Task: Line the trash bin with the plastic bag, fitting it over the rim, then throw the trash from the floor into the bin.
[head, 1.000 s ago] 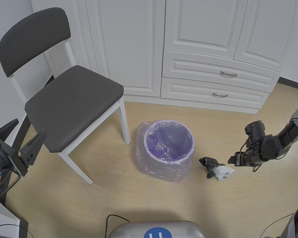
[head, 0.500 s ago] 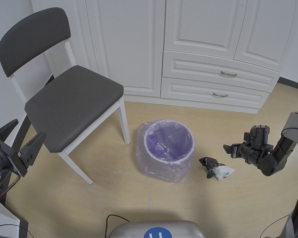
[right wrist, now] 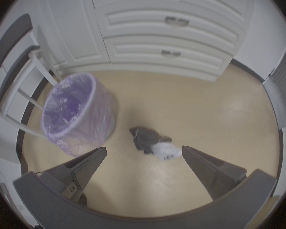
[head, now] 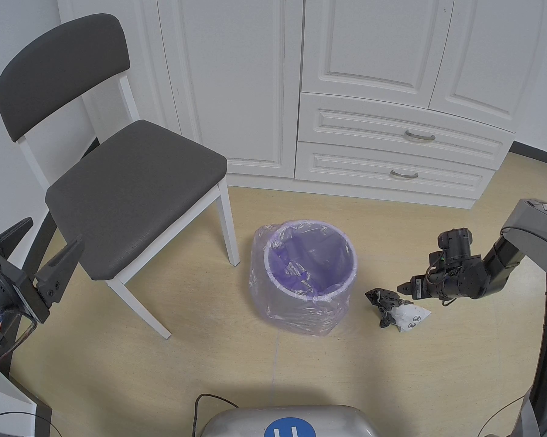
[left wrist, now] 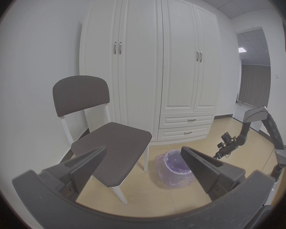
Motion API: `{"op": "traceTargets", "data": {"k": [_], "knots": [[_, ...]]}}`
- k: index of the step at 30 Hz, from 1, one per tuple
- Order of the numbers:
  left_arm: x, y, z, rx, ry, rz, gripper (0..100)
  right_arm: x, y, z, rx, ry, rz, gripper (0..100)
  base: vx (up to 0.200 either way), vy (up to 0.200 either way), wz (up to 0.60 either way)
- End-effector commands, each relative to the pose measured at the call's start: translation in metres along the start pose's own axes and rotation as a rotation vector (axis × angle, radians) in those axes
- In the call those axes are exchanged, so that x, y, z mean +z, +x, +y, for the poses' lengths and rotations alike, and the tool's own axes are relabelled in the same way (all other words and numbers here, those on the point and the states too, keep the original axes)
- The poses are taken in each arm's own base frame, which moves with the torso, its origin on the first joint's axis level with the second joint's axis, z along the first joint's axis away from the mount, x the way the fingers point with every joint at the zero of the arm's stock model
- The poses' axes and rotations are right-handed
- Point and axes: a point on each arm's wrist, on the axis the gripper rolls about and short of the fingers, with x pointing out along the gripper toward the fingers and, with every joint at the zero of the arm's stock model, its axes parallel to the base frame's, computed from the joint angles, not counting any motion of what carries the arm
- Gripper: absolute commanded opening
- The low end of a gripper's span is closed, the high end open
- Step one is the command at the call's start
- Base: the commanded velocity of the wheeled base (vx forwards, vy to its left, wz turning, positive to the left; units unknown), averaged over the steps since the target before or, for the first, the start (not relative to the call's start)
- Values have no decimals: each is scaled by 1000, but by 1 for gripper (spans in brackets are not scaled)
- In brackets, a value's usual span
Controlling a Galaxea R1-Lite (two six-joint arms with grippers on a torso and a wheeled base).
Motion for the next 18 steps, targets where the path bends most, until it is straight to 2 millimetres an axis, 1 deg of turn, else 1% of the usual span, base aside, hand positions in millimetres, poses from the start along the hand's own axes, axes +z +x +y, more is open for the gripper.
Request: {"op": "traceTargets", "data": {"k": [1, 3, 4, 5, 8, 9, 10, 12, 14, 15, 16, 18], "knots": [[-4, 2, 0, 6, 0, 21, 100, 13, 54, 7, 40, 102, 246, 100, 0, 0, 0], [-4, 2, 0, 6, 0, 21, 100, 13, 54, 7, 40, 102, 246, 100, 0, 0, 0], [-15, 2, 0, 8, -36, 61, 100, 15, 69, 10, 29, 161, 292, 100, 0, 0, 0], [-23, 3, -1, 5, -77, 94, 100, 18, 74, 10, 21, 192, 311, 100, 0, 0, 0], [-30, 15, -2, -10, -220, 158, 100, 21, 80, 10, 3, 224, 350, 100, 0, 0, 0], [-30, 16, -2, -9, -226, 159, 100, 21, 80, 10, 2, 223, 350, 100, 0, 0, 0], [-31, 23, 2, 19, -256, 173, 100, 25, 83, 10, 2, 210, 354, 100, 0, 0, 0], [-35, 33, 12, 80, -259, 198, 100, 26, 95, 7, -11, 148, 385, 100, 0, 0, 0], [-37, 37, 18, 118, -261, 208, 100, 30, 98, 0, -51, 74, 415, 100, 0, 0, 0], [-37, 37, 18, 119, -260, 209, 100, 31, 98, -2, -55, 69, 416, 100, 0, 0, 0], [-37, 37, 22, 144, -265, 208, 100, 33, 105, -13, -79, 22, 437, 100, 0, 0, 0], [-39, 37, 28, 186, -268, 211, 100, 11, 123, -21, -93, 1, 498, 100, 0, 0, 0]]}}
